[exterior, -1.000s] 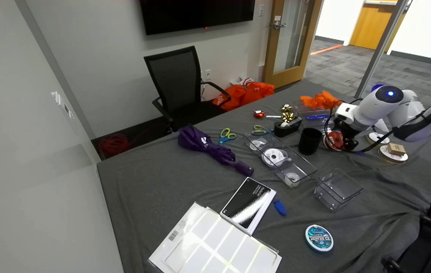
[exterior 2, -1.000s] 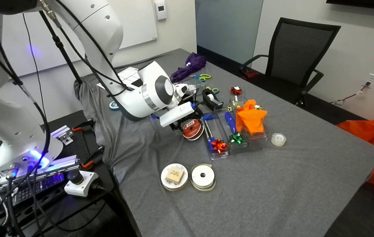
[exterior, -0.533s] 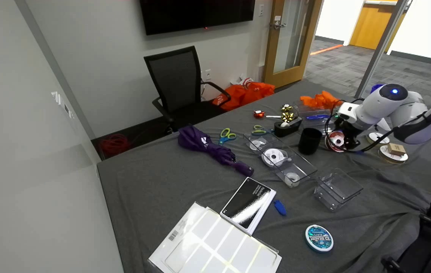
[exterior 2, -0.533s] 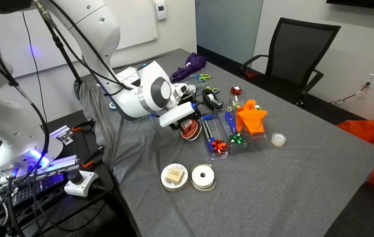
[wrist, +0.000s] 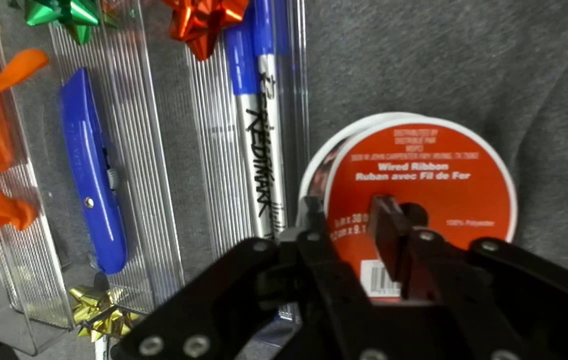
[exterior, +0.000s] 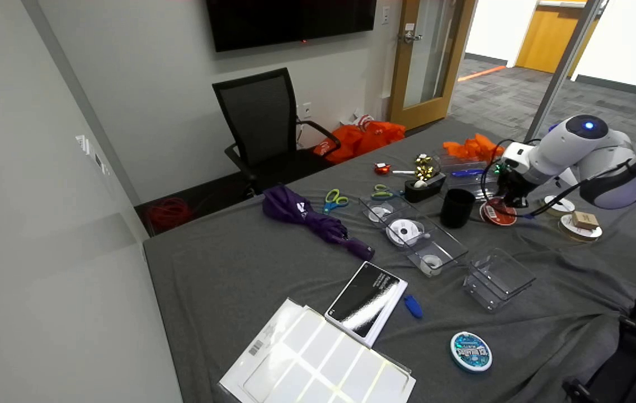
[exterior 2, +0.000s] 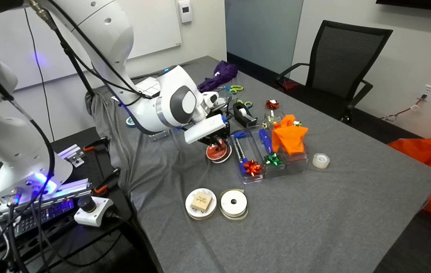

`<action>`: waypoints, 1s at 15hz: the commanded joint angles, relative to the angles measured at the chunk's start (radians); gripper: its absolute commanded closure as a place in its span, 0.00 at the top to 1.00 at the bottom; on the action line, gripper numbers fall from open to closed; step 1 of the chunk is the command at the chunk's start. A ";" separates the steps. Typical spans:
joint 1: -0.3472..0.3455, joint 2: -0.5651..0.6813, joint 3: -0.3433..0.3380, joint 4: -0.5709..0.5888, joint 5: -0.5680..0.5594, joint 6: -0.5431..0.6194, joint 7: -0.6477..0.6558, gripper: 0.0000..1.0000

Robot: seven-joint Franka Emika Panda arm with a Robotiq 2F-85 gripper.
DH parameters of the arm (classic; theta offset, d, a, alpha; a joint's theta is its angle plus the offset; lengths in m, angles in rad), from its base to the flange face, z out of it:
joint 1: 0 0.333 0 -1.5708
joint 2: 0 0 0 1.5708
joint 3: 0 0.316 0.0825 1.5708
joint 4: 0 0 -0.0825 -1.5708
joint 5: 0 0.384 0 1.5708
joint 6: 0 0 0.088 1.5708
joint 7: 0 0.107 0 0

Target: Remove the red ribbon roll from the tray

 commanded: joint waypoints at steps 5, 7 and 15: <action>-0.053 0.002 0.057 -0.053 0.063 -0.057 -0.049 0.00; -0.068 -0.001 0.074 -0.058 0.080 -0.067 -0.058 0.01; -0.364 -0.097 0.368 -0.257 0.293 -0.102 -0.340 0.01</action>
